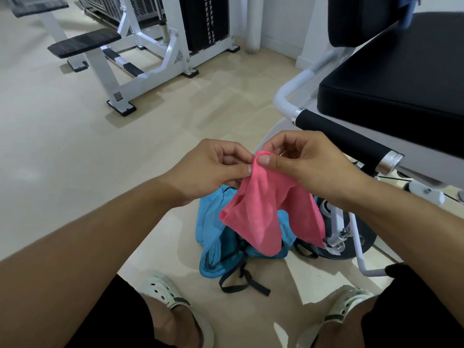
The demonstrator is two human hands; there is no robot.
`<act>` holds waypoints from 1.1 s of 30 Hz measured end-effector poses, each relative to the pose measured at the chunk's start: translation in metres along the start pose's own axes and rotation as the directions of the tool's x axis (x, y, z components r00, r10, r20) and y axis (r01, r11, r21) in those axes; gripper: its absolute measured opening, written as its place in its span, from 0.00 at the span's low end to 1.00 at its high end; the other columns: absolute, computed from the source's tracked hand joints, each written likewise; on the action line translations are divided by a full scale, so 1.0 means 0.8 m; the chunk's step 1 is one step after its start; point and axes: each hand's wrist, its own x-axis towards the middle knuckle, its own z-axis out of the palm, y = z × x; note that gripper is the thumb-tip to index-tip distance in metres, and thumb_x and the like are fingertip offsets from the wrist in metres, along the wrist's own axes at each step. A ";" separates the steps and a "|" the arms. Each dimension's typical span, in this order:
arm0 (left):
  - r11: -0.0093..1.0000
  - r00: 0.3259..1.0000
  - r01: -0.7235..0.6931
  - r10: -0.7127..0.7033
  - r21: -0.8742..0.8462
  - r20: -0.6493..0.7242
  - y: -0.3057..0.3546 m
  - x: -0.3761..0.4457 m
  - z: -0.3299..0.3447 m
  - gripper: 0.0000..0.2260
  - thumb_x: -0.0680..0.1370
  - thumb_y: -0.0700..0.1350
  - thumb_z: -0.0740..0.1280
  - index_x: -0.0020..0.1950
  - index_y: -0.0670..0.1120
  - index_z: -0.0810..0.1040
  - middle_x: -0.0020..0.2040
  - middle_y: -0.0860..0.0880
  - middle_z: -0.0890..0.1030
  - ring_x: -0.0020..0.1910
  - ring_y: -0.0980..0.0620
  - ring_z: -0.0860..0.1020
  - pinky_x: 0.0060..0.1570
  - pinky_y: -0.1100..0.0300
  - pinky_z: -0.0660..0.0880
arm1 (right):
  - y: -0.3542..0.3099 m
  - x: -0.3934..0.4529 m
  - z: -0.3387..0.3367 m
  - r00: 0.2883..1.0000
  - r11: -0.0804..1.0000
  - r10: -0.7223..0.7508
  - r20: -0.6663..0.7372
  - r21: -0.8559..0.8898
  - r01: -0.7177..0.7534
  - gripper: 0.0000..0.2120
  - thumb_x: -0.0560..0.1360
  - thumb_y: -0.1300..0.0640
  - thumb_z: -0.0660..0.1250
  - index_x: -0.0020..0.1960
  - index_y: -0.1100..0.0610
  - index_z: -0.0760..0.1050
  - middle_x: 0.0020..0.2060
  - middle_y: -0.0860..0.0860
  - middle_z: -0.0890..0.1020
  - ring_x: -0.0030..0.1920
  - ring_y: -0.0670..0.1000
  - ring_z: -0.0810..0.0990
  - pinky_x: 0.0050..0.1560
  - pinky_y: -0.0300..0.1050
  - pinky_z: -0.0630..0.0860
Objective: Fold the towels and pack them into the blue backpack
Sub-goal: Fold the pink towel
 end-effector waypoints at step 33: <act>0.906 0.928 0.146 -0.265 0.398 0.262 -0.017 0.004 -0.015 0.12 0.76 0.50 0.75 0.54 0.44 0.83 0.50 0.48 0.87 0.50 0.48 0.86 0.51 0.56 0.82 | 0.025 0.019 0.001 0.968 0.960 0.211 -0.133 -0.160 -0.231 0.07 0.82 0.50 0.65 0.47 0.51 0.72 0.31 0.51 0.75 0.24 0.44 0.68 0.24 0.38 0.65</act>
